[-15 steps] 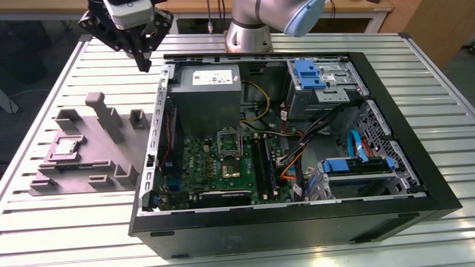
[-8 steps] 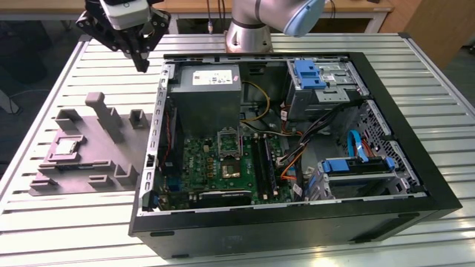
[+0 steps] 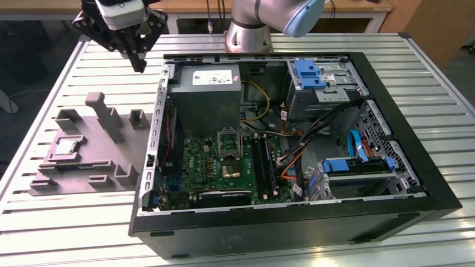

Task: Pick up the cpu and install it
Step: 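Reach for the cpu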

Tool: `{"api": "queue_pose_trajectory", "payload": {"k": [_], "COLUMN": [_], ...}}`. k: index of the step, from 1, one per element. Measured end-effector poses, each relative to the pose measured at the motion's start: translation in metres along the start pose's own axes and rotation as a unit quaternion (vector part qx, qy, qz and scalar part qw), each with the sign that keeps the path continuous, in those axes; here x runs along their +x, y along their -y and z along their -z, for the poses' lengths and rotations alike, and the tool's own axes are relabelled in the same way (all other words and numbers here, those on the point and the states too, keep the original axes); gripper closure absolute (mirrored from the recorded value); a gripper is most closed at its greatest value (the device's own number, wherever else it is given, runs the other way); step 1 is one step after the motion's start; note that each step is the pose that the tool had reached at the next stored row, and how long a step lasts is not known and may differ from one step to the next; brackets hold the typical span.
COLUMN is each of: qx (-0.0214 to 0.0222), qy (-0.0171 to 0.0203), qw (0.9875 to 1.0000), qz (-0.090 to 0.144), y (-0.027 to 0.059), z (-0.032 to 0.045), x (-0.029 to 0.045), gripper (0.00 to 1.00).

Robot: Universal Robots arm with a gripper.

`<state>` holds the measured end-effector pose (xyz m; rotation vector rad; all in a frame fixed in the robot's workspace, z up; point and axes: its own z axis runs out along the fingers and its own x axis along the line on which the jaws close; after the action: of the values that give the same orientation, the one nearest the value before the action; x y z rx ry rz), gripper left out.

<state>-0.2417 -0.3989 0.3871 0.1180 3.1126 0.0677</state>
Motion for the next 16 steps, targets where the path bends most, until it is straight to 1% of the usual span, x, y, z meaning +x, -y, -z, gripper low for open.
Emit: {"api": "queue_pose_trajectory", "payload": {"k": [16], "qx": [0.0000], "qy": [0.0000], "qw": [1.0000], "qz": [0.000], "y": [0.0007], "z": [-0.0002], "x": [0.0085], "gripper": [0.89]}}
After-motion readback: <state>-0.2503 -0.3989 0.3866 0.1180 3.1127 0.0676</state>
